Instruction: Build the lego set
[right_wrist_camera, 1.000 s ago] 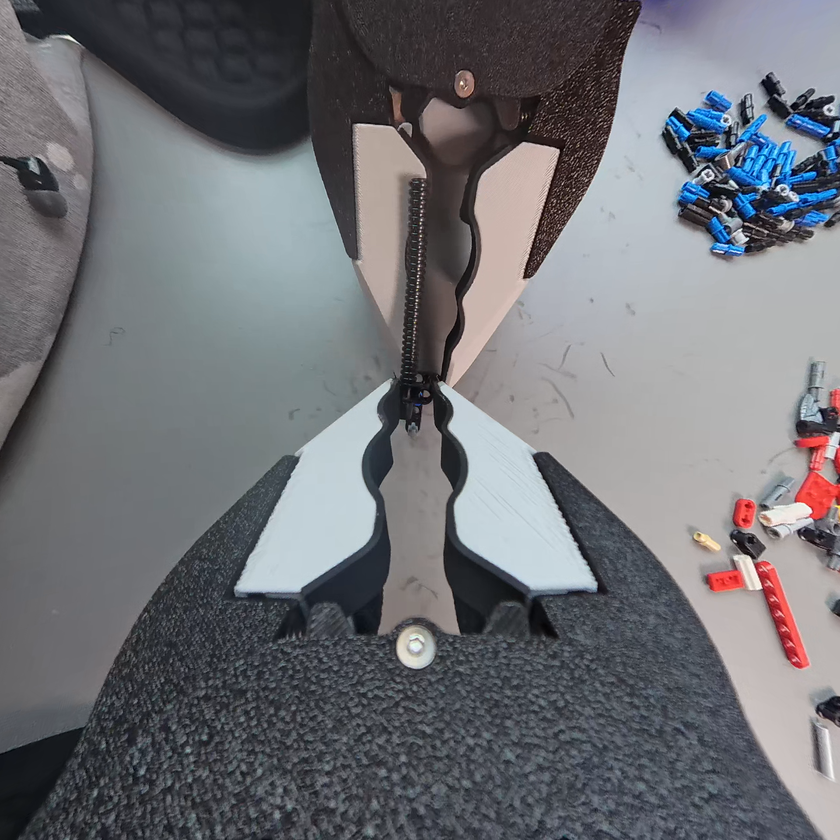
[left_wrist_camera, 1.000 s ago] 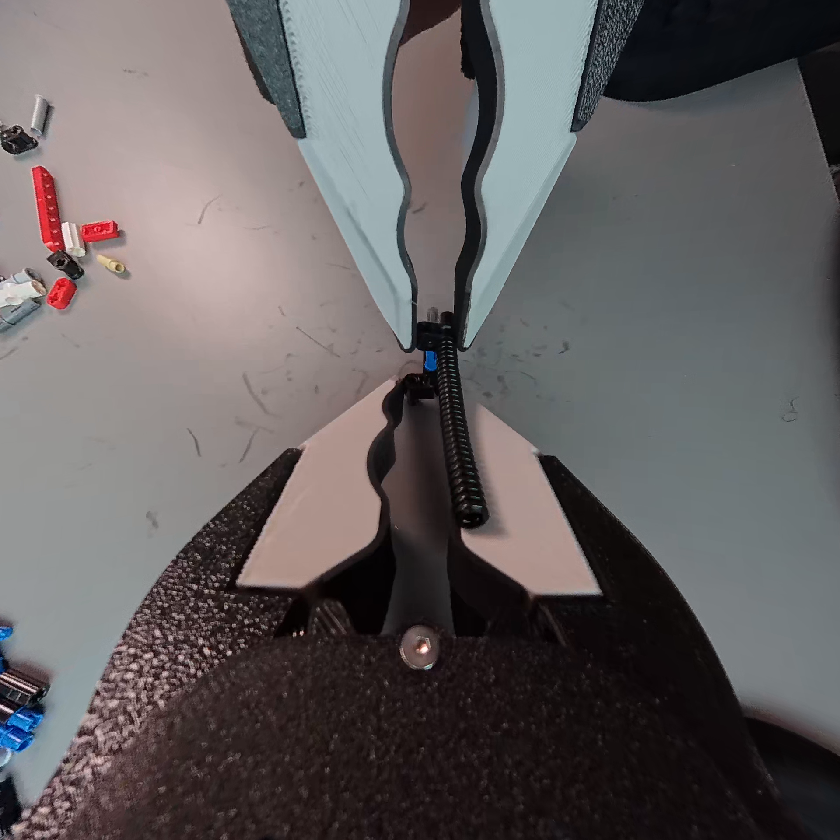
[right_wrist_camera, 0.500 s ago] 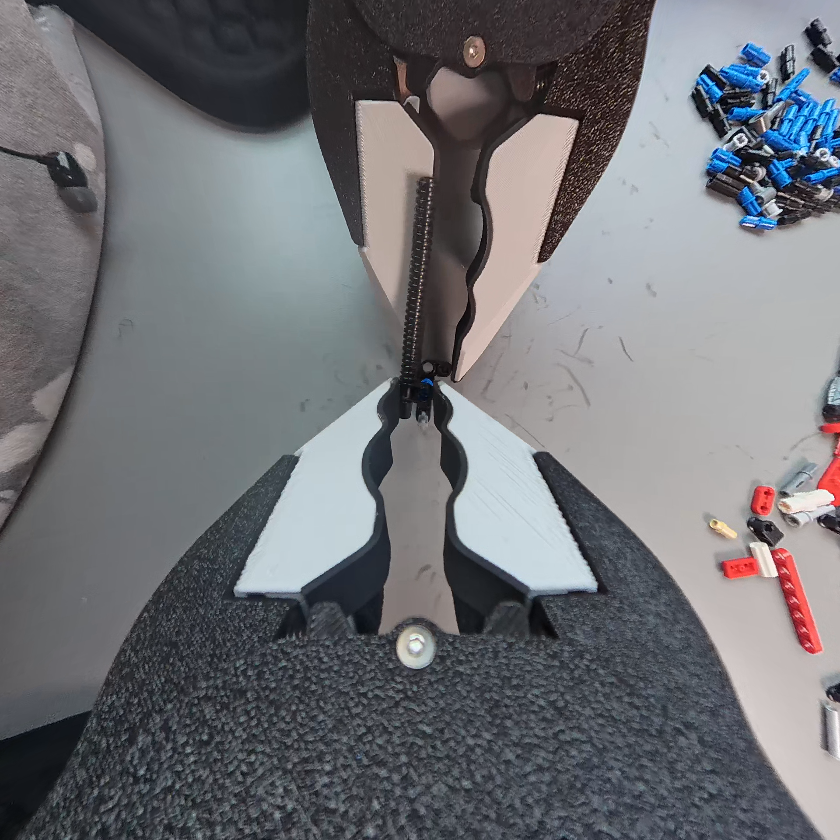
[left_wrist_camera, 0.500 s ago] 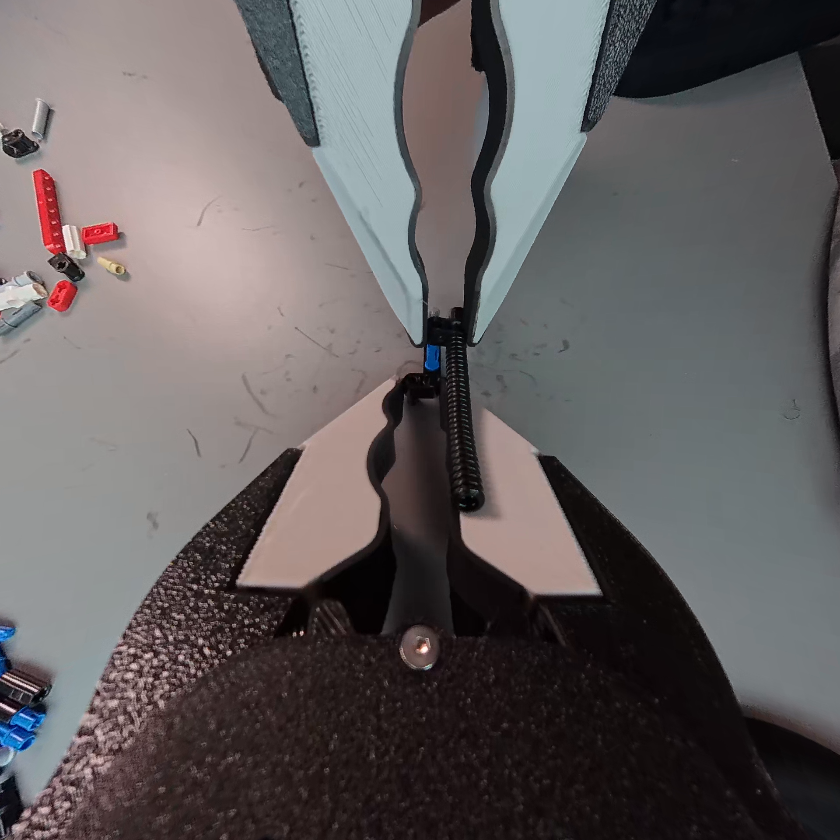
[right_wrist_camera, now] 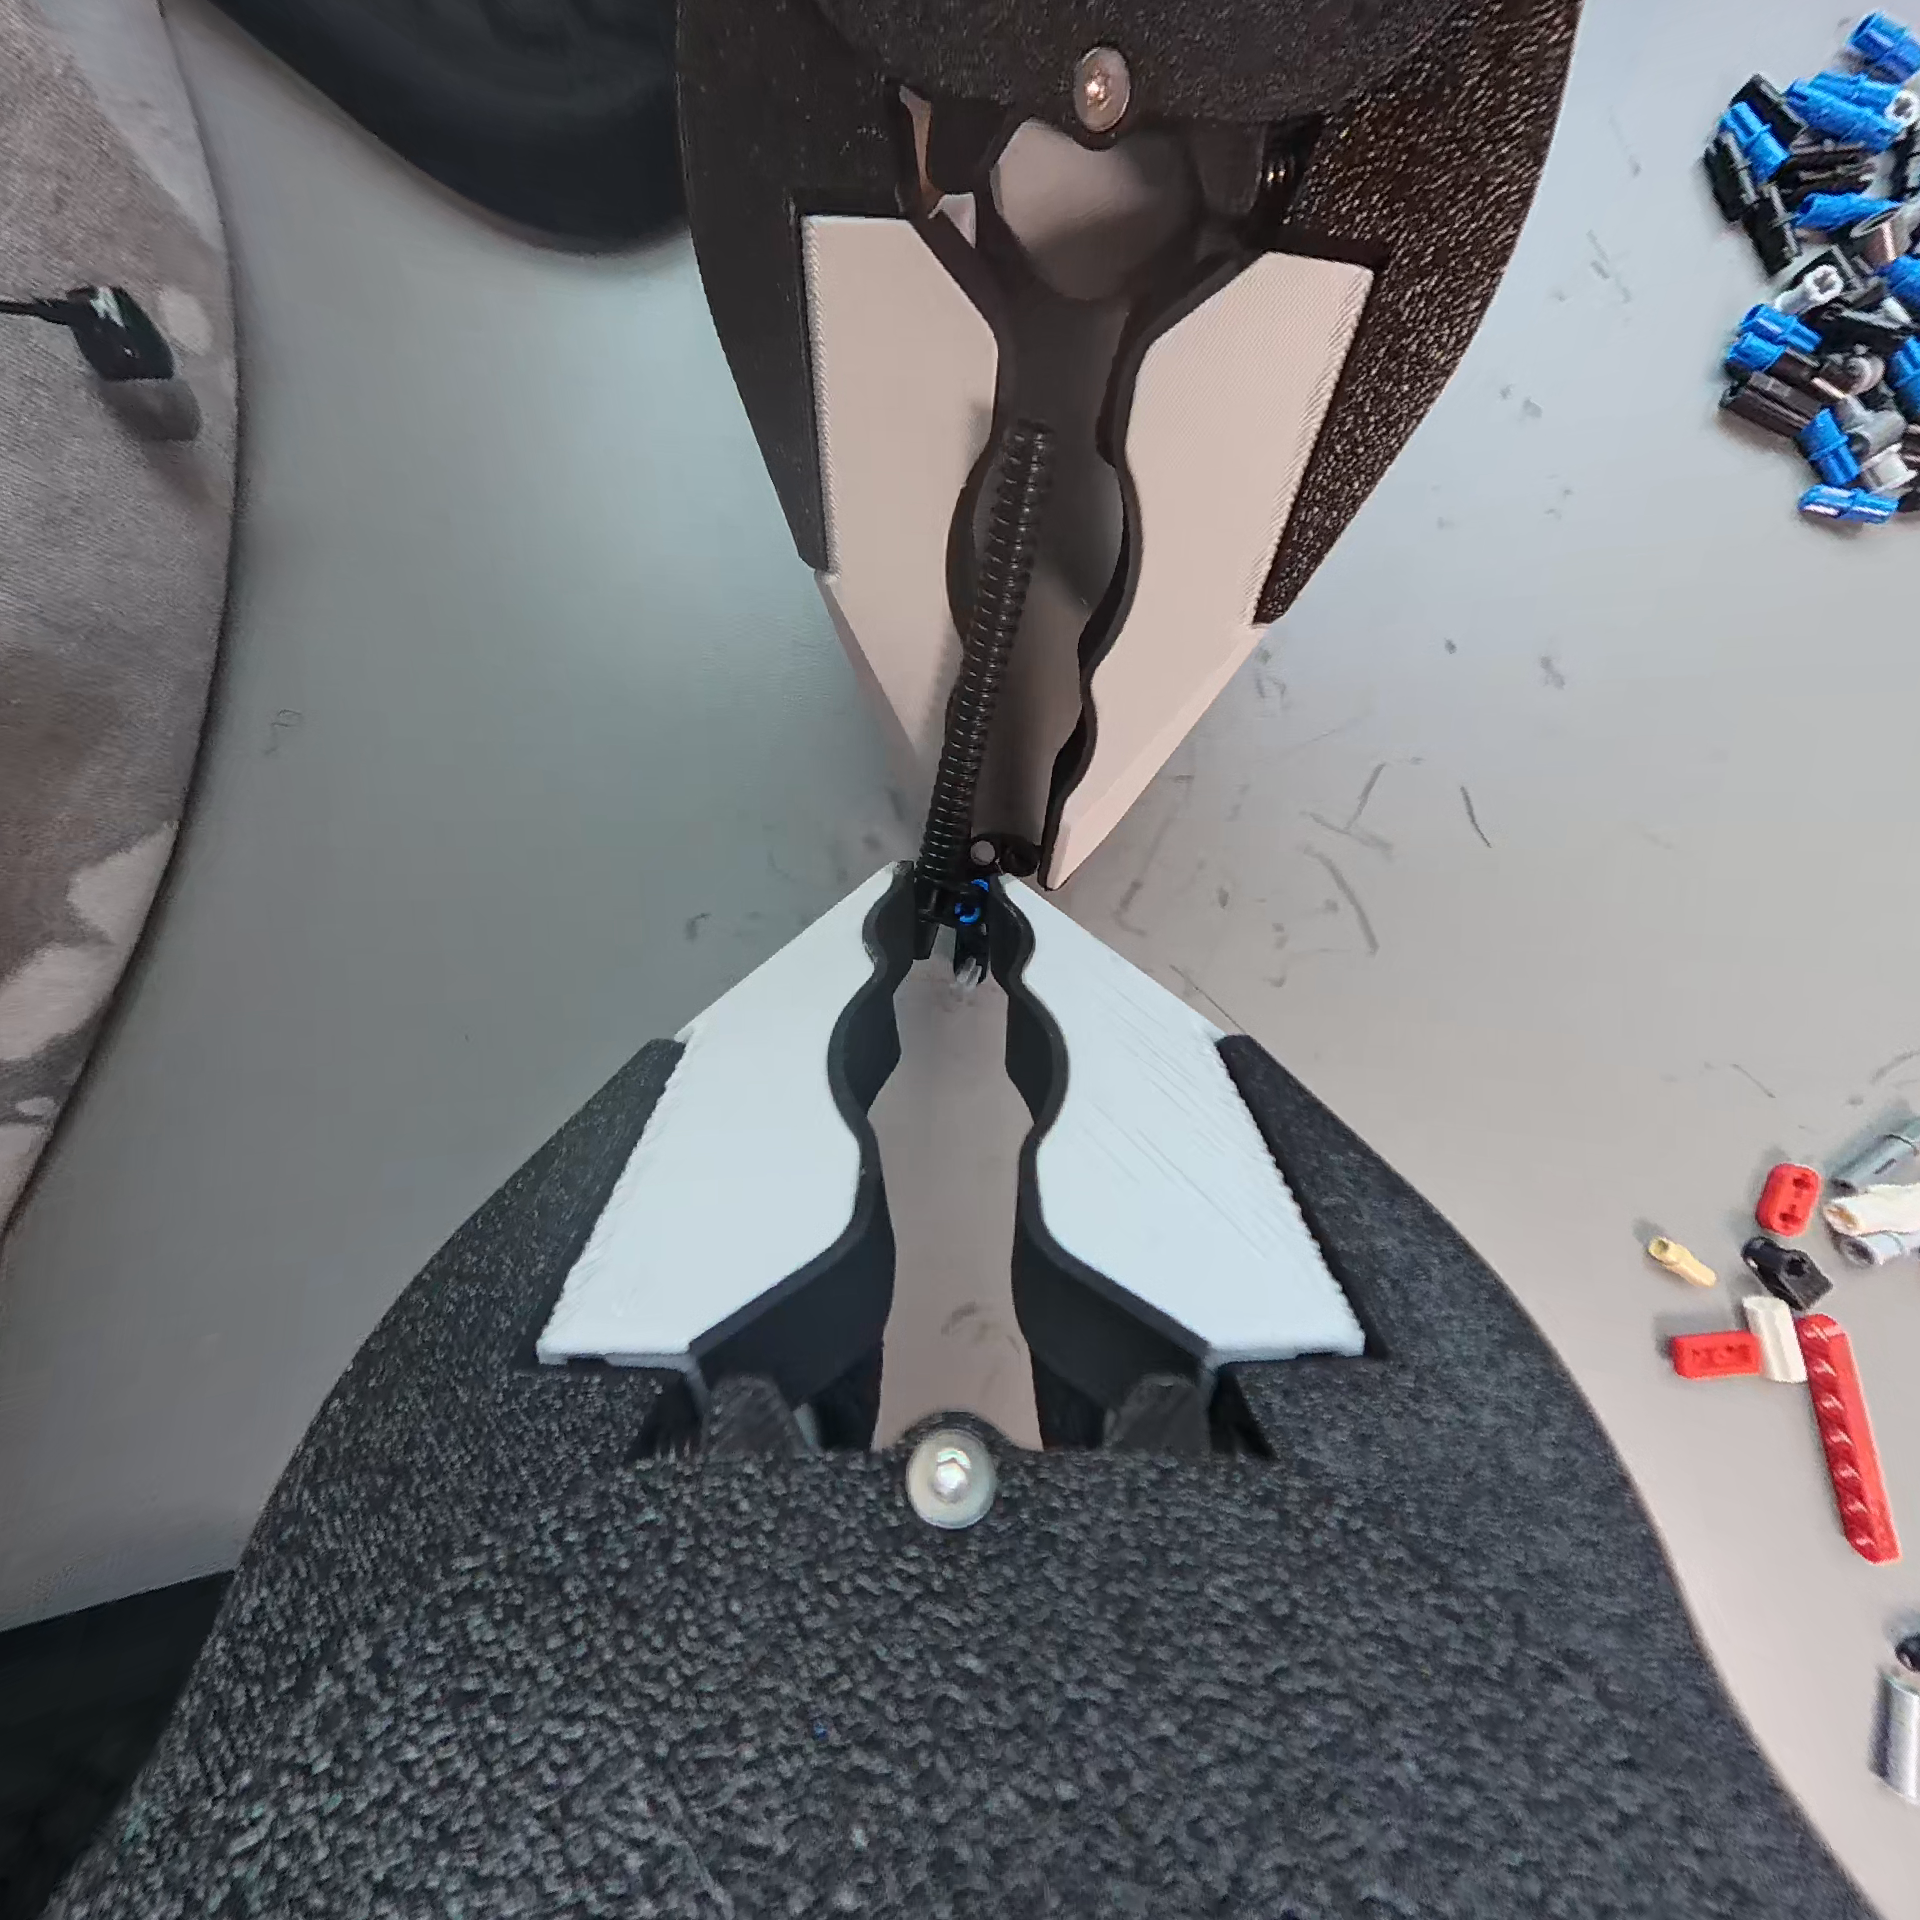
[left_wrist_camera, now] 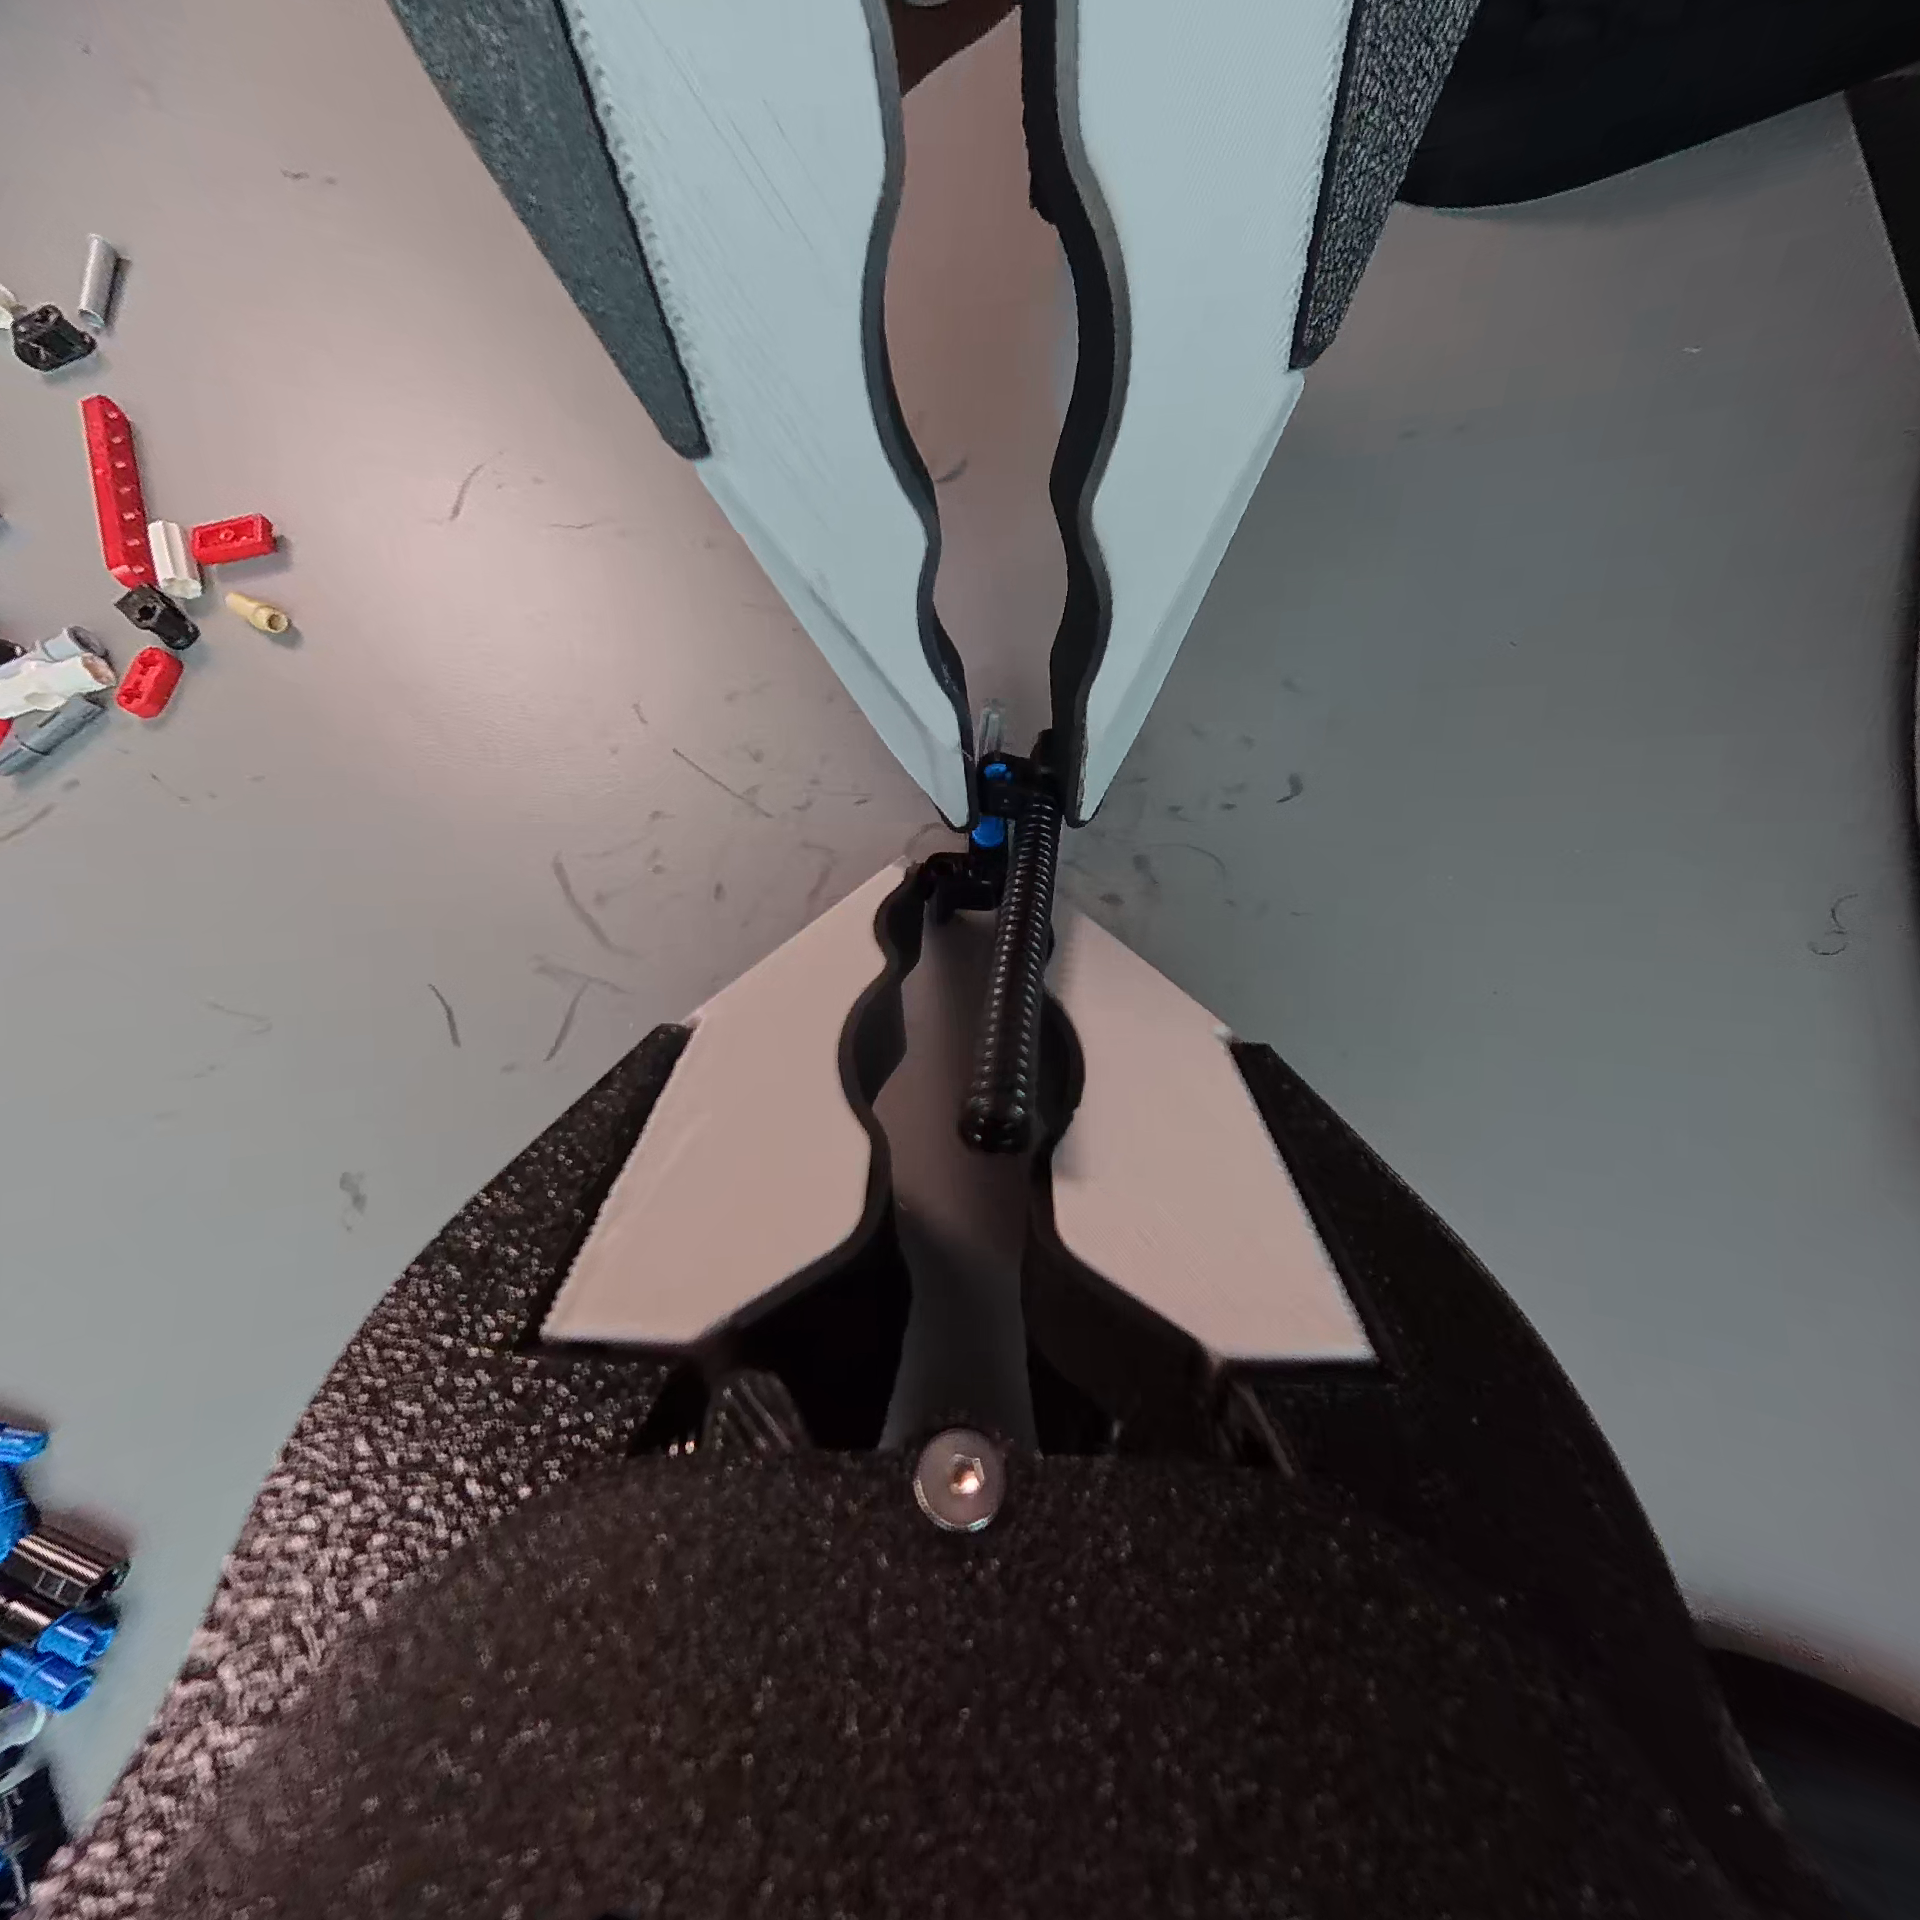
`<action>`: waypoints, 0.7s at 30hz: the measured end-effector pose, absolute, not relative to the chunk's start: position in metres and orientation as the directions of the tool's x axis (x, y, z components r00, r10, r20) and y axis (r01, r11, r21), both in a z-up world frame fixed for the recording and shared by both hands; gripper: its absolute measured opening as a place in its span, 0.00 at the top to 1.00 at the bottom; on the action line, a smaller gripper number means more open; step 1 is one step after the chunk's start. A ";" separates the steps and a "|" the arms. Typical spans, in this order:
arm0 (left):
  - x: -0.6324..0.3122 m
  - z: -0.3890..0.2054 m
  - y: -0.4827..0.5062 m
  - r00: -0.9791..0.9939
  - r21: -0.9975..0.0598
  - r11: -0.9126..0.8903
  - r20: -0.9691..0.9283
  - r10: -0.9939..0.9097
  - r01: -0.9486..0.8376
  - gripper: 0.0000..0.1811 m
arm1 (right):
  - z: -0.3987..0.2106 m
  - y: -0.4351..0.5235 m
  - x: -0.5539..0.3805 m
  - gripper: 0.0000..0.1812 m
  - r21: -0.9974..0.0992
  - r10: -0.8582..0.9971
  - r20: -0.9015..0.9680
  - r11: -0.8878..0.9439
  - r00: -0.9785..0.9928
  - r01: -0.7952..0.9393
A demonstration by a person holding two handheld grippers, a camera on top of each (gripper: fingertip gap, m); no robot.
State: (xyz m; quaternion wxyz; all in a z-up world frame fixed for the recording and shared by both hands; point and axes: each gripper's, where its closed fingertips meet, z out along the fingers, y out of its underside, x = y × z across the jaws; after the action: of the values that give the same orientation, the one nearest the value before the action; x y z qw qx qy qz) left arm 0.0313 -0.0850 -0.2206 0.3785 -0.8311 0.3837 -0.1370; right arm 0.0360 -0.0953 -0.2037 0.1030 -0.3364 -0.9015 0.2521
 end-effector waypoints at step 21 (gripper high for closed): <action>0.031 -0.207 -0.082 0.660 -0.780 -0.309 -0.171 -0.732 -0.545 0.92 | -0.185 -0.086 0.033 0.77 -0.736 0.786 0.042 0.442 -0.617 0.513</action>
State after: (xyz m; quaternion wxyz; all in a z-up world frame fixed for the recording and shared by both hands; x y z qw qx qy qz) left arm 0.0308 -0.0815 -0.2068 0.4325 -0.8017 0.3981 -0.1082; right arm 0.0332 -0.0861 -0.1849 0.1935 -0.3927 -0.8267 0.3534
